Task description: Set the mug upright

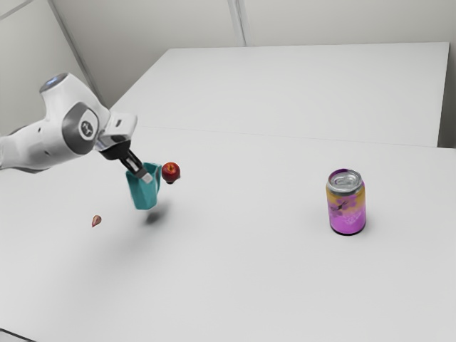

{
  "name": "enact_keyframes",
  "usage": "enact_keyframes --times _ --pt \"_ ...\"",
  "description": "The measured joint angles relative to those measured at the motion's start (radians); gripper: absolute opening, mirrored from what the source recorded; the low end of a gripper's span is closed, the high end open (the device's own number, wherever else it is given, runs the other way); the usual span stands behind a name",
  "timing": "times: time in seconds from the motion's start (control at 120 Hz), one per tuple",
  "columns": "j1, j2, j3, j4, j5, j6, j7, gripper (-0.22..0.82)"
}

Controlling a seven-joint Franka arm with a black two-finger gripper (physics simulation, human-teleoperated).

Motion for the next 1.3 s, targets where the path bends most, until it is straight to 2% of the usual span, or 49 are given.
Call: enact_keyframes --times 0.542,0.925,1.3 --pt "-0.041 -0.050 -0.036 -0.229 0.087 0.413 -0.046 -0.18" --pt "-0.040 -0.070 -0.037 -0.330 0.087 0.576 -0.060 -0.18" --pt "-0.040 -0.072 -0.037 -0.347 0.061 0.621 -0.069 -0.18"
